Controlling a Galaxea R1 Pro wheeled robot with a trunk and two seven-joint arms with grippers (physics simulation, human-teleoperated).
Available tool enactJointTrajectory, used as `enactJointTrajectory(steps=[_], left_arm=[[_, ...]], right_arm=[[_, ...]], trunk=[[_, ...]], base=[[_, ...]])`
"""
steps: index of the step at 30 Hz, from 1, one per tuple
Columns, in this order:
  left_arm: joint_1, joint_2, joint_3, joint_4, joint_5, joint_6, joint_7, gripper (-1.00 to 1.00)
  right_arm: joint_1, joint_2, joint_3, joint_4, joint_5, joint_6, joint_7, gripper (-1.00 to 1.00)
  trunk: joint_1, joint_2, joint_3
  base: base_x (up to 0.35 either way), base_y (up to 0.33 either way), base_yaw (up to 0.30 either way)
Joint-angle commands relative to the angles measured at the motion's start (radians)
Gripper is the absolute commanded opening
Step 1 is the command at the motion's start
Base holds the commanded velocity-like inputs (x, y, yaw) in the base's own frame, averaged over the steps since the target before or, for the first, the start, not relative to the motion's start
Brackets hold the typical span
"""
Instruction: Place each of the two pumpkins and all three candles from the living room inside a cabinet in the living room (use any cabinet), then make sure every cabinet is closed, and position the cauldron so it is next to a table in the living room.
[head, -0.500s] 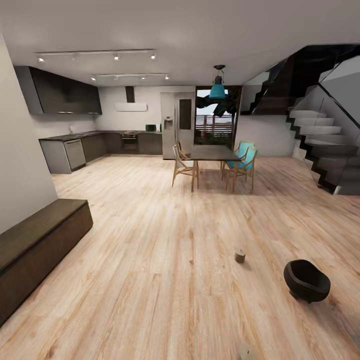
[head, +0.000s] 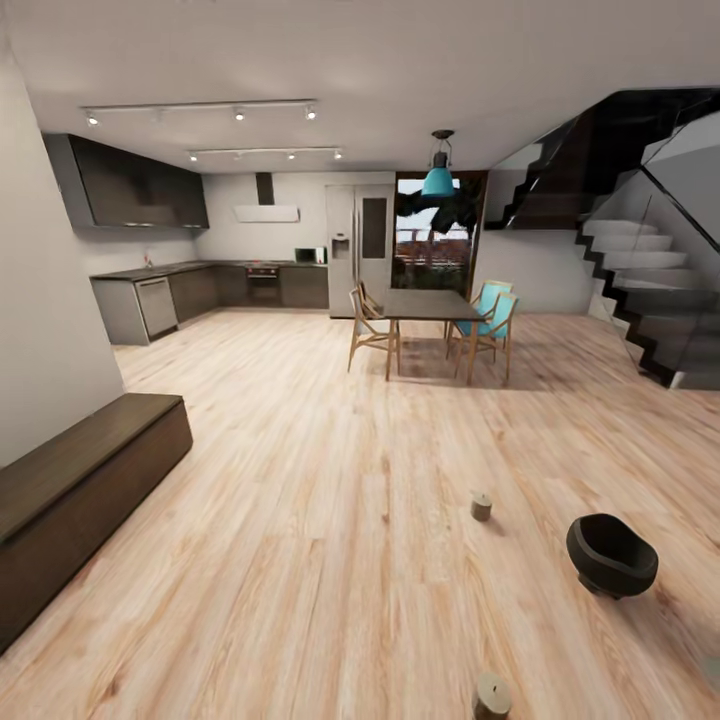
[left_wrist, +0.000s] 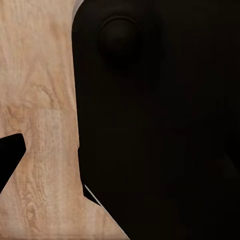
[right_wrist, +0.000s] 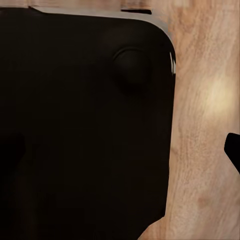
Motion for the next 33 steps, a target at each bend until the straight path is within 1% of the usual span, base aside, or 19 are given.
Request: enactJointTrajectory(steps=[1,7,19,21,24,25,30,33], left_arm=[[0.000,0.000,0.000,-0.001,0.000,0.001,-0.001,1.00],[0.000,0.001,-0.001,-0.001,0.000,0.000,-0.001,1.00],[0.001,0.001,-0.008,-0.001,-0.004,-0.001,0.001,1.00],[0.000,0.007,-0.010,-0.002,-0.007,-0.001,0.008,1.00],[0.000,0.035,-0.006,-0.006,-0.006,-0.006,0.013,1.00],[0.000,0.038,-0.005,-0.009,-0.006,-0.012,0.013,1.00],[0.000,0.040,-0.003,-0.013,-0.005,-0.051,0.014,1.00],[0.000,0.039,-0.004,-0.013,-0.005,-0.059,0.014,1.00]], right_arm=[[0.000,0.000,0.000,0.001,0.000,-0.009,-0.001,1.00],[0.000,0.001,0.000,0.001,-0.001,-0.021,-0.005,1.00],[0.000,0.000,-0.001,0.002,-0.001,-0.021,-0.009,1.00],[0.000,0.000,-0.002,0.001,-0.001,-0.022,-0.010,1.00],[0.000,0.000,-0.002,0.001,-0.001,-0.022,-0.010,1.00],[0.000,0.000,-0.002,0.001,-0.001,-0.022,-0.009,1.00],[0.000,0.000,-0.002,0.002,-0.003,-0.024,-0.009,1.00],[0.000,-0.002,-0.003,0.004,-0.003,-0.024,-0.009,1.00]], trunk=[[-0.001,-0.001,-0.002],[-0.001,-0.001,-0.009],[-0.001,-0.001,-0.023],[-0.001,-0.001,-0.026],[-0.001,-0.001,-0.029],[-0.001,-0.001,-0.030],[-0.001,-0.001,-0.037],[-0.001,-0.001,-0.041]], base=[[-0.326,0.000,0.168],[-0.286,0.000,0.189],[-0.019,0.000,0.189],[0.000,0.000,0.181],[0.000,0.000,0.178],[0.000,0.000,0.176],[0.000,0.000,0.175],[0.000,0.000,0.174]])
